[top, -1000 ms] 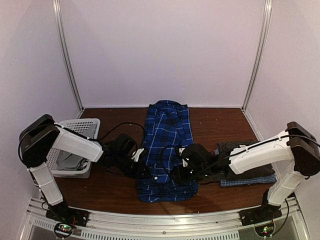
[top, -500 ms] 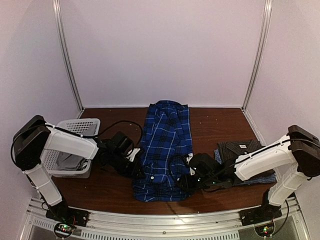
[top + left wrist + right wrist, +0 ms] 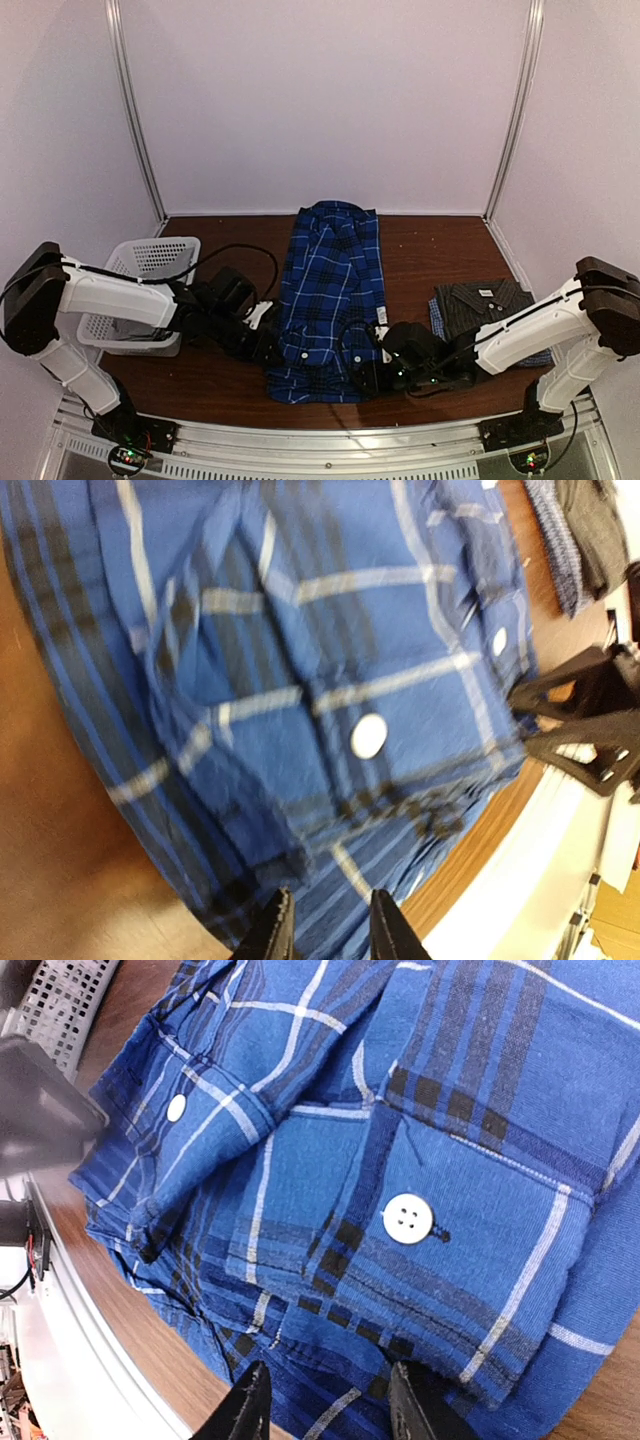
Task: Fold and stack the long sleeve shirts
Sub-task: Smooth out the rectangle-folded shirt at the center of the board, then pick up the rectangle-folded shirt from the center of the board.
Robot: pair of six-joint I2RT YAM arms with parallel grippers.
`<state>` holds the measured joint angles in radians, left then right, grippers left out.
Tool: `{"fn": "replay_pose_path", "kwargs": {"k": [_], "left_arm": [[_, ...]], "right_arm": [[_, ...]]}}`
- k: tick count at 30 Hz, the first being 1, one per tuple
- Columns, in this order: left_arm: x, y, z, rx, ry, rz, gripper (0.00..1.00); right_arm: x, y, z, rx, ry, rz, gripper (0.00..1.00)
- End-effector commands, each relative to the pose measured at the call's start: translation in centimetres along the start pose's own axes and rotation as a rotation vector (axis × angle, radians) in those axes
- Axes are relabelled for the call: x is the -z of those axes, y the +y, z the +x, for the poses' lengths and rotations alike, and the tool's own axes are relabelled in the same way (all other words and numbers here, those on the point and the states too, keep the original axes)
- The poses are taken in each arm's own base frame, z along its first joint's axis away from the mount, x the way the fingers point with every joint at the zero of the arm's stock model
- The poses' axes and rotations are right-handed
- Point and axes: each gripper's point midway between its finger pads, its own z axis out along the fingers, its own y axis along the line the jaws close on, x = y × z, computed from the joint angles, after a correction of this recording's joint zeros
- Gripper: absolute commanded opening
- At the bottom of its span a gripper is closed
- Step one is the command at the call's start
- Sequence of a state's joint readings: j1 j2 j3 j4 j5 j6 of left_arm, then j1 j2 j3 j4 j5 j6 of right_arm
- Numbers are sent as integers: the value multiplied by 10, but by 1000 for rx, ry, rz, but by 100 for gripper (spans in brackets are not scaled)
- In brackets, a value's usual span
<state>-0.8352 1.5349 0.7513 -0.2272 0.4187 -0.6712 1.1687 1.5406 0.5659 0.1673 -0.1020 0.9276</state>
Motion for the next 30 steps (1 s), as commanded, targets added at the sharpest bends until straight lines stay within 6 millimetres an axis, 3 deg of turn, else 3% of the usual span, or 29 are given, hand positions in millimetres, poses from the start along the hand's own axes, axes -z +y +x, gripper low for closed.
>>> {"fn": "replay_pose_path", "kwargs": {"k": [1,5,10,17,21,26,30], "left_arm": [[-12,5,24,38,47,37,28],[-23,8,39,50,85,40,28],[-22,6,41,50,96,39,27],[11,-12,27,18,32,38,28],[36,-18,9,11,-52,1,31],[54,6,-14,62,-129,-57,34],[51,29,-27,96,-145,-62,35]], "right_arm": [[-2,3,12,-24,17,-27,42],[-1,0,17,-28,25,-23,42],[8,2,10,-32,0,-18,42],[35,2,-7,-42,-74,-8,48],[45,-5,-17,-65,-109,-6,54],[52,-19,-28,-100,-135,-6,59],[54,-33,-33,-154,-152,-31,60]]}}
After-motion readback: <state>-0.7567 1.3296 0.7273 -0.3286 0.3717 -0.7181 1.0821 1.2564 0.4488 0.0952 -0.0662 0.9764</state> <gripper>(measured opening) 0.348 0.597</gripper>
